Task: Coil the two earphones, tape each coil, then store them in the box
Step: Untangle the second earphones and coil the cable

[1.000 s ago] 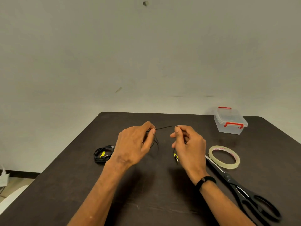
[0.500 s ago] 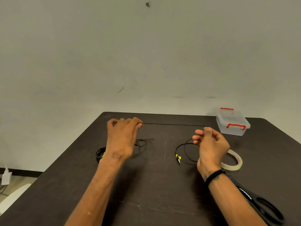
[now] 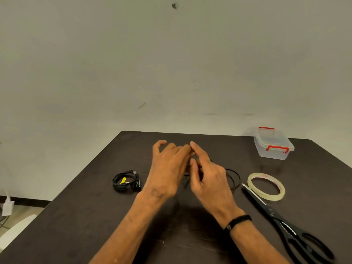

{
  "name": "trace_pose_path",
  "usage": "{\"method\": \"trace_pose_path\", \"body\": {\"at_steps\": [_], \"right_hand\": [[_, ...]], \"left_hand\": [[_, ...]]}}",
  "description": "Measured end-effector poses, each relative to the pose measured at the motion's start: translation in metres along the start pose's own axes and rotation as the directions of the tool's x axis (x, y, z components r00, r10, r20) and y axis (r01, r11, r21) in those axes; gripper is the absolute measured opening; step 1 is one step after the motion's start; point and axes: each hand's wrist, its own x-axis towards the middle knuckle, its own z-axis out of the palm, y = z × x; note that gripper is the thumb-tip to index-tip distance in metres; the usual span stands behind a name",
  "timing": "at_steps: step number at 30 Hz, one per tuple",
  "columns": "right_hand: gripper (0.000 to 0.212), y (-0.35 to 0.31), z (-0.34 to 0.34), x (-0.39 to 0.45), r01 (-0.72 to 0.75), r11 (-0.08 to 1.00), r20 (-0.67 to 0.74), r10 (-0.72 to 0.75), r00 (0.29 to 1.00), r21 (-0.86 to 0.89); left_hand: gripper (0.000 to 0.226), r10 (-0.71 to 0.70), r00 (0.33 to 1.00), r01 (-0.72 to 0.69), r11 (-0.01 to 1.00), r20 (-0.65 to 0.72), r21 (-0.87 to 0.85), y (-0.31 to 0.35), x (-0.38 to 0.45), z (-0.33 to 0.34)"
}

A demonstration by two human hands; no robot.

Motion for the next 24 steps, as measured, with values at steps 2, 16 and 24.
{"method": "trace_pose_path", "body": {"at_steps": [2,16,24], "right_hand": [[0.042,0.001,-0.002,0.001,0.001,1.000,-0.057,-0.002,0.998,-0.018],[0.014,0.012,-0.025,0.017,-0.269,0.957,-0.283,0.290,0.914,0.110],[0.012,0.021,-0.036,0.025,-0.387,0.836,-0.413,0.534,0.738,0.390]], "left_hand": [[0.031,0.001,1.000,0.000,1.000,0.027,-0.030,-0.003,0.000,0.002],[0.023,-0.081,0.997,0.081,0.997,0.012,-0.009,-0.017,0.004,0.000],[0.012,-0.117,0.993,0.117,0.992,0.009,-0.047,-0.029,0.002,0.000]]}}
